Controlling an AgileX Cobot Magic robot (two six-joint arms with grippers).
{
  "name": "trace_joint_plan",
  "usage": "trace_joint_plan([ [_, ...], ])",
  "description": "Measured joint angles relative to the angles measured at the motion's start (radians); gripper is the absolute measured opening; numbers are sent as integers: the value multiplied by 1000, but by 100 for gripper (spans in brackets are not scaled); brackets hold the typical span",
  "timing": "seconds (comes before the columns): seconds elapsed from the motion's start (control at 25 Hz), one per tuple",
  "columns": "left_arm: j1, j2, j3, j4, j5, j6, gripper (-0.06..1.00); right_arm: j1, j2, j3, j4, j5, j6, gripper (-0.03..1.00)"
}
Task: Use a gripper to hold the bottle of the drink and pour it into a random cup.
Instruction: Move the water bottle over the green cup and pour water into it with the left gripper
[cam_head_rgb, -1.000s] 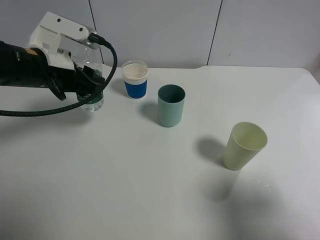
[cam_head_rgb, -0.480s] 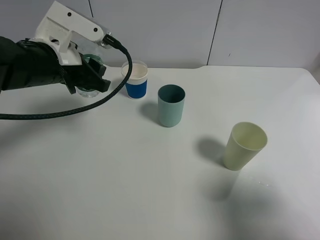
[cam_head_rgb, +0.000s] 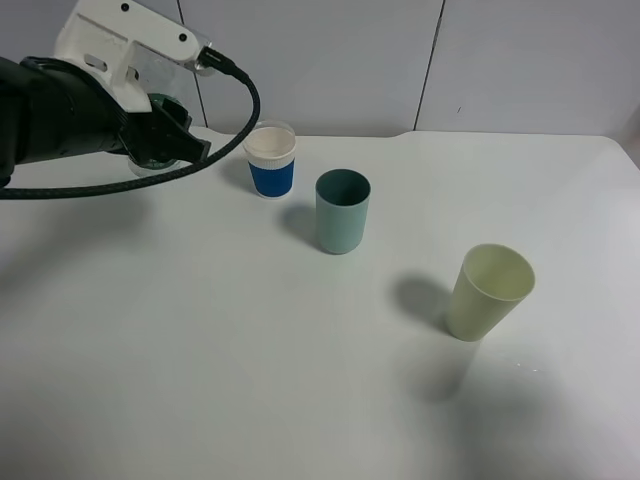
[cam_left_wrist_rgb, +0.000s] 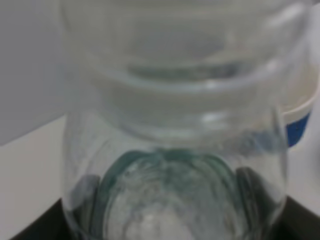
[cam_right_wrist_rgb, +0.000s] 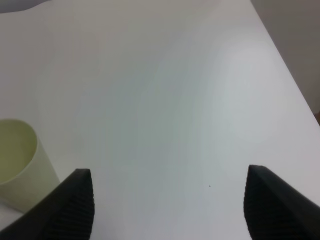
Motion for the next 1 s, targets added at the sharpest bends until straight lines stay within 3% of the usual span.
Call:
trace_joint_plan([
  [0.16, -11, 11, -45, -153, -92, 201, 54, 0, 0, 0, 0, 0, 0, 63],
  [0.28, -11, 41, -75, -210, -163, 285, 54, 0, 0, 0, 0, 0, 0, 63],
  [1.0, -102, 102, -167, -231, -293, 308, 54, 0, 0, 0, 0, 0, 0, 63],
])
